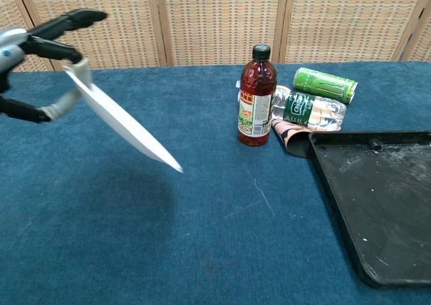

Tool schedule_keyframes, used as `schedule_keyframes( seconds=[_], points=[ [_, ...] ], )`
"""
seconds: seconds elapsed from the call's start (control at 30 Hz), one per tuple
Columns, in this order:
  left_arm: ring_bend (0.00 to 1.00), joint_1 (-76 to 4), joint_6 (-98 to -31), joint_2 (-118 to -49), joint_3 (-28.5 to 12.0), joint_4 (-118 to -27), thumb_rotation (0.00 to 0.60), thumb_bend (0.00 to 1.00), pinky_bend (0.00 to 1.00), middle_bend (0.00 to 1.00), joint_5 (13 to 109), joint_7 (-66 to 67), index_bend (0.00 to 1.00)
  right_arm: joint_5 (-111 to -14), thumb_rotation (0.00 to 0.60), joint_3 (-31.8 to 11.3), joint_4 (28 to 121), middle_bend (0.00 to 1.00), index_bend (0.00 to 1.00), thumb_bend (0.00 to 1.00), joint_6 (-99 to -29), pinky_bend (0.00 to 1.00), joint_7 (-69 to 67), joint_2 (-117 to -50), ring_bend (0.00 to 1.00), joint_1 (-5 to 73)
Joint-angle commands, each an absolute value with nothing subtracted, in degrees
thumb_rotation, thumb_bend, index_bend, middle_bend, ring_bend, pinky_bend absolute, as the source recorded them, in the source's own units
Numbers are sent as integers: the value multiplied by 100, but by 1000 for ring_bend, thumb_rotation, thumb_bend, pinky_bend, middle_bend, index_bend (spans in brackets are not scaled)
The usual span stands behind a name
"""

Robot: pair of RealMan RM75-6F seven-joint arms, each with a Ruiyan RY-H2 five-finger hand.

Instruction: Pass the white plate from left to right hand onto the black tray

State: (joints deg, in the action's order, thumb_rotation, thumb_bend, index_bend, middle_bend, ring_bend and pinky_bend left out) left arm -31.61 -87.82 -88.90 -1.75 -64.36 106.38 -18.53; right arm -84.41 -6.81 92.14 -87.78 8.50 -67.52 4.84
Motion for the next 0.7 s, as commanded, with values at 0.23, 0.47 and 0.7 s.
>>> schedule_keyframes(
  seconds=[0.23,0.47,0.7],
  points=[
    [0,-4043,-7999,-9535,-303,-6833,600,507,0,0,10909,-1621,778,-8097,600,-817,9093,0,0,0,-8592,0,997,-6843,0,569],
    [0,-4719,-7622,-10192,-432,-6232,600,509,0,0,11050,-1769,778,-7897,600,-872,8987,0,0,0,-8489,0,1136,-6926,0,616],
    [0,-5051,-7594,-10801,-313,-5142,600,63,0,0,11060,-2203,478,-7766,600,-915,8944,0,0,0,-8469,0,1170,-6952,0,620]
  ],
)
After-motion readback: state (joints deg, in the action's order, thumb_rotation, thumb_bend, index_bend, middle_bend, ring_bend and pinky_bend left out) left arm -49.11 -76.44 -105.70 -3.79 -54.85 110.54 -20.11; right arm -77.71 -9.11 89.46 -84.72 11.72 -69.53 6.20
